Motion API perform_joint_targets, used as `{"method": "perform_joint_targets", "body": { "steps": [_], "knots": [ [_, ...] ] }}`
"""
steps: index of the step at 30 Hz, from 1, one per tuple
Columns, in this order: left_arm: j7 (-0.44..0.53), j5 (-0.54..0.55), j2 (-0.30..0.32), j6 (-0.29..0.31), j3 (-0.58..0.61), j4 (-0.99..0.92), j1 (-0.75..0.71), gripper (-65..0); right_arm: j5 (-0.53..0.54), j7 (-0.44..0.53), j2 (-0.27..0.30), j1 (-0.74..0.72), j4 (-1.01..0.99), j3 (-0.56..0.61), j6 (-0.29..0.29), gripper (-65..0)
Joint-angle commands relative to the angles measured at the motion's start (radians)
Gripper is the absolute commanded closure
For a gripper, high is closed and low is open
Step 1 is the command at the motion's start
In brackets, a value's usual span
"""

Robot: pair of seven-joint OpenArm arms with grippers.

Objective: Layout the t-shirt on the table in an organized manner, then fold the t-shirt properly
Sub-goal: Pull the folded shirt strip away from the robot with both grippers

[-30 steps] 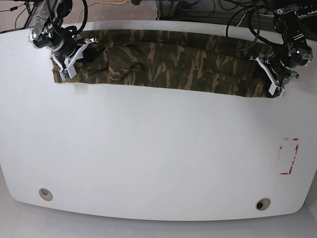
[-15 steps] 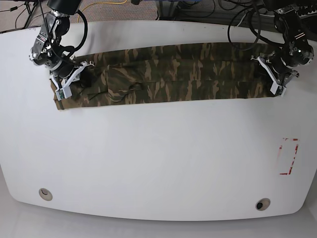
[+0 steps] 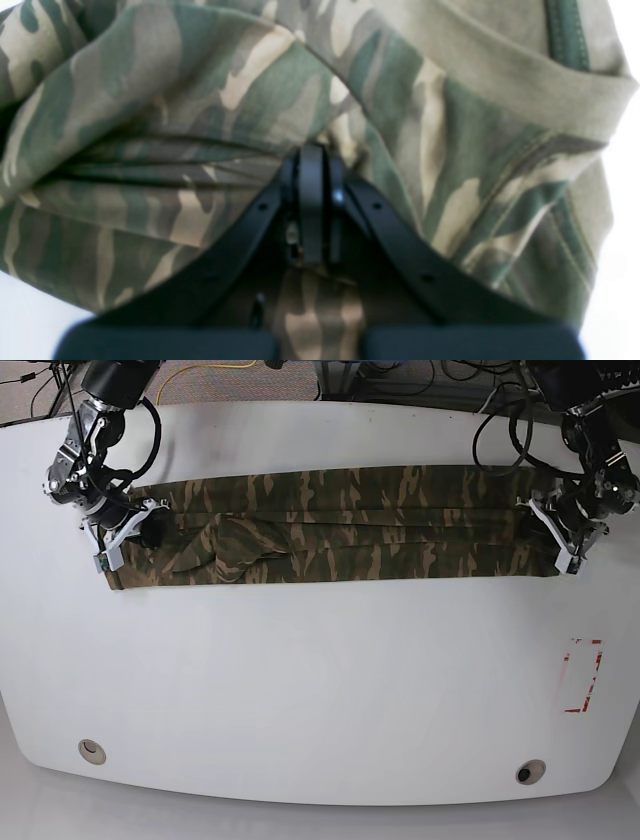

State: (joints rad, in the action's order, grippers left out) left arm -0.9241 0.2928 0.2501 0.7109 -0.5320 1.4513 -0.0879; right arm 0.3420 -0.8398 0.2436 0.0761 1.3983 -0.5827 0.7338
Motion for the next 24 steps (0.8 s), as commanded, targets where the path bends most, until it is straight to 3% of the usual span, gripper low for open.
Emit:
{"method": "perform_joint_targets", "body": {
  "steps": [1,9,17,24],
  "knots": [
    [-0.091,-0.057,0.019,-0.013,-0.009,0.032,0.027,-36.1,-0.08,-0.051,0.018,0.006,0.0,-0.007,-0.036,-1.3],
    [-0.212,-0.051,0.013,-0.013,-0.041,0.165,0.067,-38.9,-0.08,-0.052,-0.003,0.012,0.0,-0.007,-0.036,-1.3],
    [-0.338,0.128,0.015,-0.013,-0.187,0.213,0.113,-38.9,-0.074,-0.052,-0.008,0.024,0.0,-0.007,-0.036,-1.3],
    [-0.349,0.296,0.059,-0.013,-0.265,0.127,0.109,-39.0,-0.073,-0.054,-0.01,0.026,0.0,-0.007,-0.036,-1.3]
  ]
}}
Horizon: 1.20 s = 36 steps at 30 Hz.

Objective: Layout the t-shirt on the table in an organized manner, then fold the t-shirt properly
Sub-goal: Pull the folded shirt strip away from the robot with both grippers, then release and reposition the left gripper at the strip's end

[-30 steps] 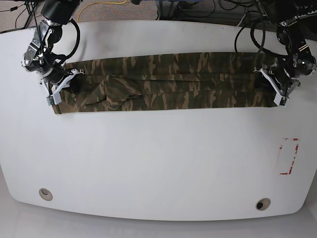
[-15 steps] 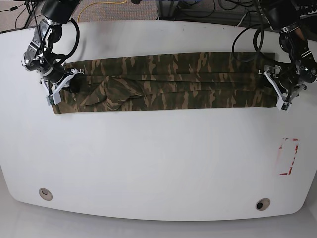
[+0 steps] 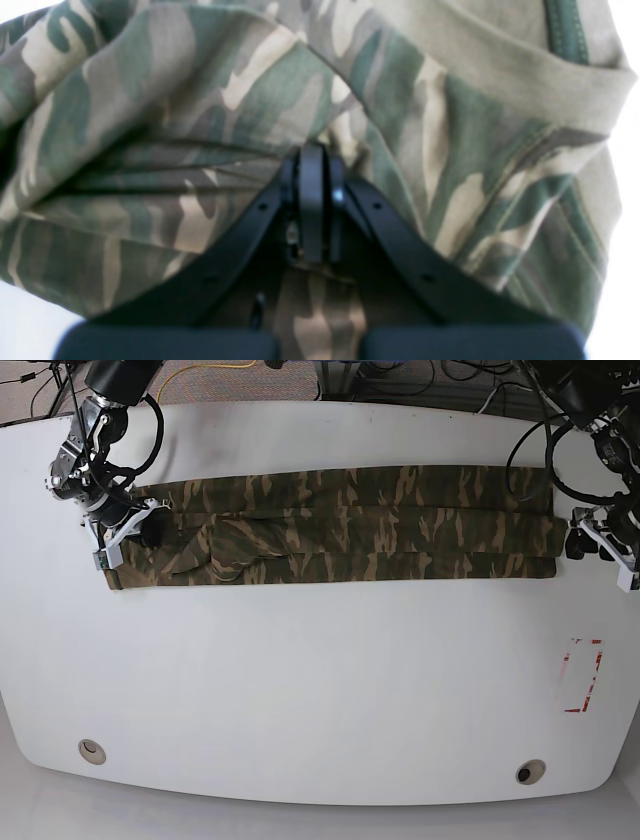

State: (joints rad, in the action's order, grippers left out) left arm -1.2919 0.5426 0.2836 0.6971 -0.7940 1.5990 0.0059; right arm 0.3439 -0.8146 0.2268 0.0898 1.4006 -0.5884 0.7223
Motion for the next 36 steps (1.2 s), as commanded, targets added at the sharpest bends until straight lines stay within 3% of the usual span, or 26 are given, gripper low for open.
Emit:
{"method": "perform_joint_targets", "body": {
  "steps": [1,15,26,31,33,36],
  "knots": [
    [0.021,0.06,0.032,0.001,-0.003,-0.048,0.015,-39.0,-0.075,-0.079,0.007,0.012,-0.002,-0.002,-0.024,-1.3],
    [0.045,0.164,0.052,0.001,0.04,-0.294,0.015,-39.0,-0.075,-0.079,0.006,0.012,-0.002,-0.002,-0.024,-1.3],
    [0.048,0.236,0.049,0.001,0.186,-0.308,-0.05,-38.8,-0.075,-0.079,-0.005,0.011,0.0,-0.003,-0.024,-1.1],
    [0.051,0.236,0.047,0.001,0.196,-0.312,-0.077,-38.1,-0.075,-0.079,-0.014,0.012,0.033,-0.005,-0.024,-1.1],
    [0.051,0.235,0.047,0.001,0.196,-0.309,-0.083,-34.6,-0.075,-0.081,-0.016,0.012,0.047,-0.005,-0.024,-1.1],
    [0.059,0.235,0.047,0.001,0.196,-0.311,-0.083,-20.0,-0.075,-0.081,-0.022,0.012,0.053,-0.003,-0.024,-1.1]
  ]
}}
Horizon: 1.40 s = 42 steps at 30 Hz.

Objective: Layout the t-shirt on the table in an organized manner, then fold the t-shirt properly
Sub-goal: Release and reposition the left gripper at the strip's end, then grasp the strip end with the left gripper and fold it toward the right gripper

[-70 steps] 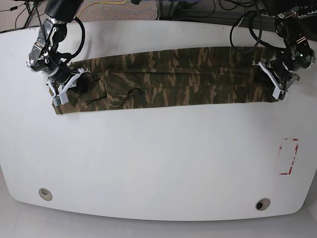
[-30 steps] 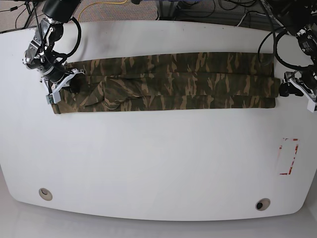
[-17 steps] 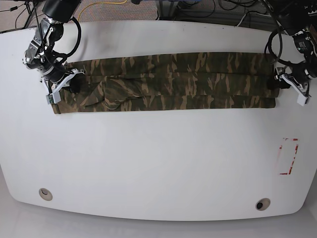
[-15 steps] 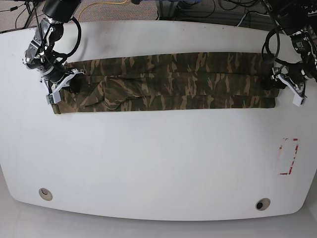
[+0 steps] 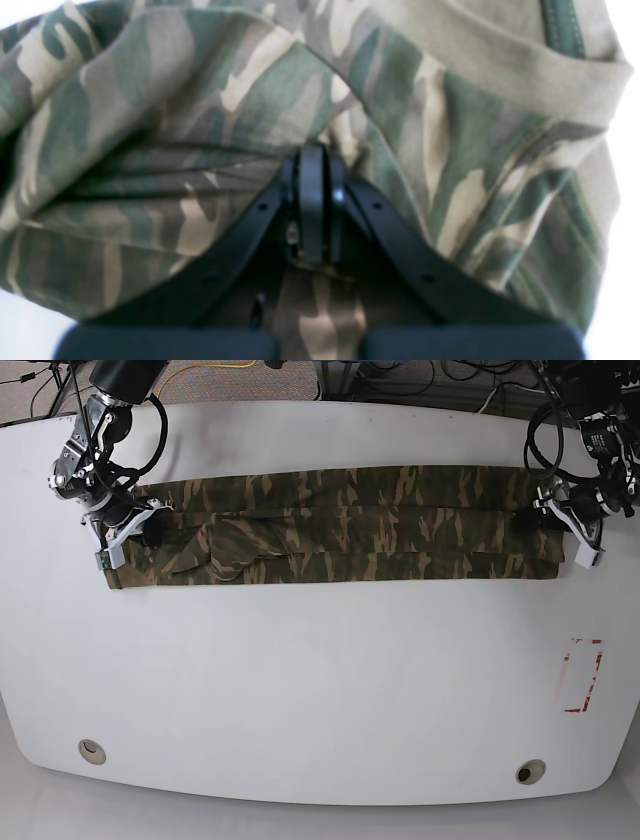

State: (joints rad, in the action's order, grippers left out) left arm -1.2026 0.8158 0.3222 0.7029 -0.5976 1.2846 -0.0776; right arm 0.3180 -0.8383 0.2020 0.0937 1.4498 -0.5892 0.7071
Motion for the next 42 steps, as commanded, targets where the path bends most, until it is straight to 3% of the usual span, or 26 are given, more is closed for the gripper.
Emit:
{"method": "perform_joint_targets", "body": {
  "steps": [1,3,4,8,20,33,42],
  "knots": [
    [-0.021,-0.043,0.008,-0.005,0.0,0.003,-0.001,-12.8,-0.049,-0.057,-0.003,0.008,0.004,-0.002,-0.009,-1.1],
    [-0.003,-0.065,0.008,-0.005,0.0,0.007,-0.001,-1.5,-0.05,-0.057,-0.008,0.008,0.006,-0.002,-0.009,-1.1],
    [0.002,-0.079,0.008,-0.005,0.0,0.007,-0.001,0.0,-0.05,-0.057,-0.008,0.008,0.006,-0.002,-0.009,-1.1],
    [0.014,-0.12,0.007,-0.005,-0.003,0.025,-0.001,0.0,-0.049,-0.057,-0.011,0.008,0.006,-0.002,-0.009,-1.1],
    [0.017,-0.155,-0.03,-0.005,0.008,0.312,-0.008,0.0,-0.049,-0.057,-0.011,0.008,0.006,-0.002,-0.009,-1.1],
    [0.005,-0.184,-0.082,-0.005,0.265,0.562,-0.026,0.0,-0.049,-0.057,-0.011,0.008,0.006,-0.002,-0.009,-1.1],
    [-0.01,-0.186,-0.199,-0.005,0.391,0.57,-0.012,0.0,-0.049,-0.057,-0.012,0.008,0.004,-0.002,-0.009,-1.1]
  ]
}}
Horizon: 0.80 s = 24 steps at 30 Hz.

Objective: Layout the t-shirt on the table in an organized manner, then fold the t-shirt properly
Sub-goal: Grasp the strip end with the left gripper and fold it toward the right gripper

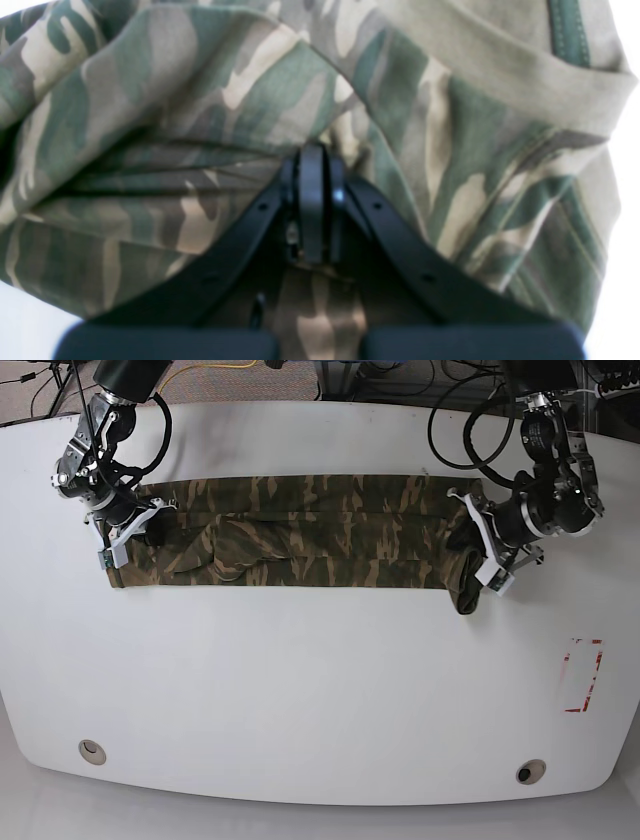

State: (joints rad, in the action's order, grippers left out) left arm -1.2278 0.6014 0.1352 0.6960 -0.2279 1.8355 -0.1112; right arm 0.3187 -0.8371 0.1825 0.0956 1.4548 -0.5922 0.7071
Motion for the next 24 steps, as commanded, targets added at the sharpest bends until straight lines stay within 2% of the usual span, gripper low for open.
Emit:
{"method": "perform_joint_targets", "body": {
  "steps": [1,12,19,24],
  "knots": [
    [0.007,0.028,-0.022,0.002,0.042,0.019,0.029,0.0,-0.049,-0.058,0.007,0.006,-0.001,0.001,-0.009,-1.1],
    [-0.02,0.027,-0.154,0.002,0.097,0.01,0.049,0.0,-0.049,-0.058,0.007,0.003,-0.001,0.001,-0.009,-1.1],
    [-0.017,0.027,-0.17,0.002,0.16,0.007,0.074,0.0,-0.049,-0.058,-0.008,0.003,0.001,0.001,-0.009,-1.1],
    [-0.016,0.027,-0.196,0.002,0.161,-0.043,0.09,0.0,-0.049,-0.058,-0.018,0.003,0.002,0.001,-0.009,-1.1]
  ]
}}
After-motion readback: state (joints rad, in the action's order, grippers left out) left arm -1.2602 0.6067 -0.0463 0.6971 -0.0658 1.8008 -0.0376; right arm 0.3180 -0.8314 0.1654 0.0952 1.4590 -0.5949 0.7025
